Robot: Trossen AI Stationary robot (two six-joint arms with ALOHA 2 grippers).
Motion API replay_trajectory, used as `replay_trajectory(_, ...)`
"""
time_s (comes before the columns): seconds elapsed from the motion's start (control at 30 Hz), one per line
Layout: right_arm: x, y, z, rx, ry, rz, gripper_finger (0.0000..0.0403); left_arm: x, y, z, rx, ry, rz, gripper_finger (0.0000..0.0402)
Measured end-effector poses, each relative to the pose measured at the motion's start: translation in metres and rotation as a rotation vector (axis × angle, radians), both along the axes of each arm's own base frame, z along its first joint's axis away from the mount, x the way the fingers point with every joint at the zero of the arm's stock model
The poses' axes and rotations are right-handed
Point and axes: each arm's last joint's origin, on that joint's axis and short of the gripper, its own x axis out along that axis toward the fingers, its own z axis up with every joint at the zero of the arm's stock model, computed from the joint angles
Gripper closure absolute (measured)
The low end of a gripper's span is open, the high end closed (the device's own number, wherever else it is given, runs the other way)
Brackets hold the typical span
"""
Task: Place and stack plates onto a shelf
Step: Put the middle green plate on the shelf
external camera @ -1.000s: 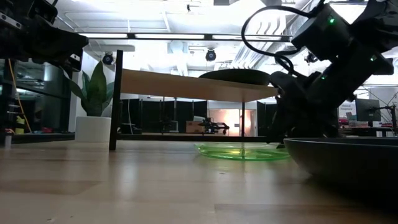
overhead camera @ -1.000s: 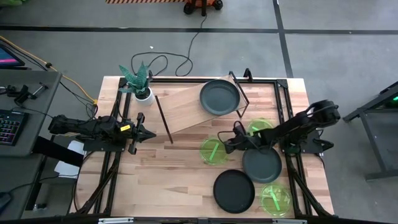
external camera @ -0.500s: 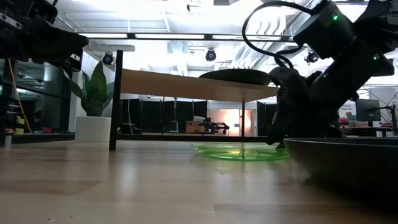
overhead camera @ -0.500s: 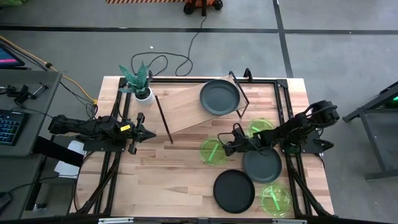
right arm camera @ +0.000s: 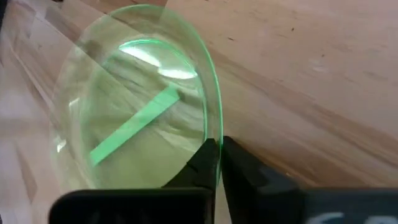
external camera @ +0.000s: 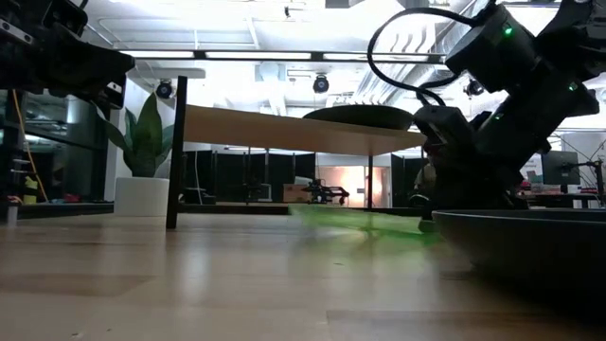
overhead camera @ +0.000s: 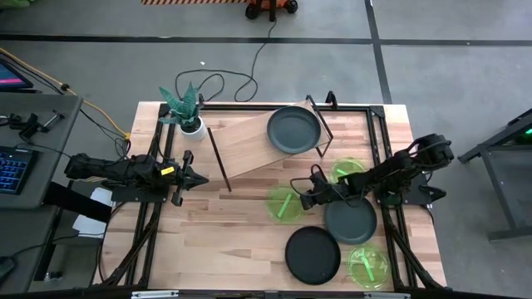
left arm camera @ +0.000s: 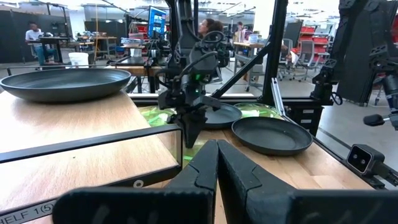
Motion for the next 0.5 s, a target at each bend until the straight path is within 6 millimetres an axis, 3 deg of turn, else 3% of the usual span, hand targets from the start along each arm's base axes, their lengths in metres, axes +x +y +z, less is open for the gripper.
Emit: replay_trajectory(0.5,0.019,-0.010,0.018,0.191,-0.232,0.172,0.0403,0.000,0.000,0.000,0.000,0.000,0.000,0.0401)
